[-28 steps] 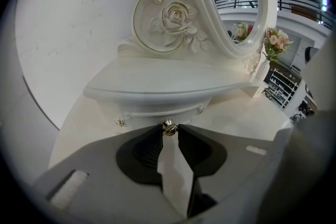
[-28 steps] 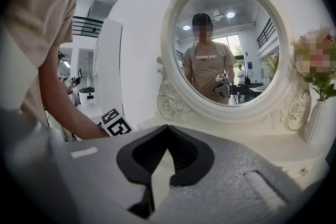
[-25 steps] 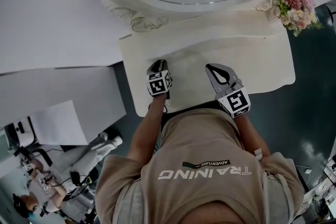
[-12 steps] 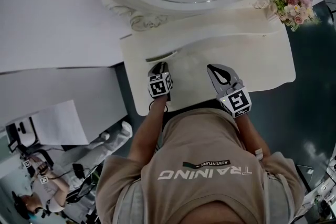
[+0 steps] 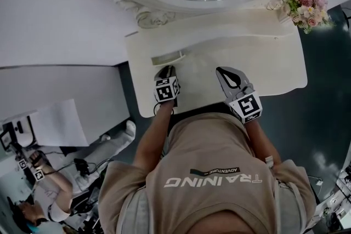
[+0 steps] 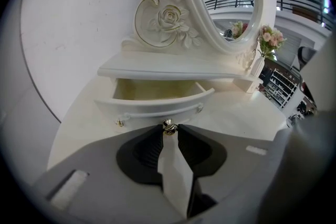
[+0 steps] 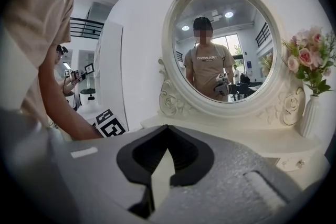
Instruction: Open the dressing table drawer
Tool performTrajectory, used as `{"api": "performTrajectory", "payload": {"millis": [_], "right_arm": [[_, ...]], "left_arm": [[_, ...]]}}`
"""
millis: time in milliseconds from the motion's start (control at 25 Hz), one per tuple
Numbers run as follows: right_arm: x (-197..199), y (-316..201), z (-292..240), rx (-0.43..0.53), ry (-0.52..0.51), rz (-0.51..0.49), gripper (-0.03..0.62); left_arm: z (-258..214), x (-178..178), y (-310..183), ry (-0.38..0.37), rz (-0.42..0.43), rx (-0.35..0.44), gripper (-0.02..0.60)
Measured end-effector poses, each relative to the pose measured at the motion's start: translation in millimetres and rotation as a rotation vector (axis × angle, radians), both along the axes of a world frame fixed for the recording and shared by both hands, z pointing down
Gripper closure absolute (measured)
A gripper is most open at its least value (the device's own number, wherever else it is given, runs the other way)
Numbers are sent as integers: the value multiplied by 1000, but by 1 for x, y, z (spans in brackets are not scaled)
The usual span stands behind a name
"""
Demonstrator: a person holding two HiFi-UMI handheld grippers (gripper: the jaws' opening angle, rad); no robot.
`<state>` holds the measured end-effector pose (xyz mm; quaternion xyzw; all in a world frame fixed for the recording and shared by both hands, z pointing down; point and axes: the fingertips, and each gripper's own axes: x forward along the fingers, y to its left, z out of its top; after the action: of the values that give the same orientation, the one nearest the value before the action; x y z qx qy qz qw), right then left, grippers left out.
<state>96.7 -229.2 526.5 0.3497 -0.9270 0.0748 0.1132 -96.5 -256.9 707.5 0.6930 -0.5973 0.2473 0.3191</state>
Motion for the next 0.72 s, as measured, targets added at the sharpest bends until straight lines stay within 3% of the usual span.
{"api": "performTrajectory", "payload": {"millis": [480, 720], "right_arm": [[-1, 12, 2, 1, -4, -24, 591], [-7, 18, 8, -19, 6, -40, 591]], "left_arm": [[1, 3, 18, -2, -12, 10, 468], [2, 4, 35, 33, -19, 1, 460]]}}
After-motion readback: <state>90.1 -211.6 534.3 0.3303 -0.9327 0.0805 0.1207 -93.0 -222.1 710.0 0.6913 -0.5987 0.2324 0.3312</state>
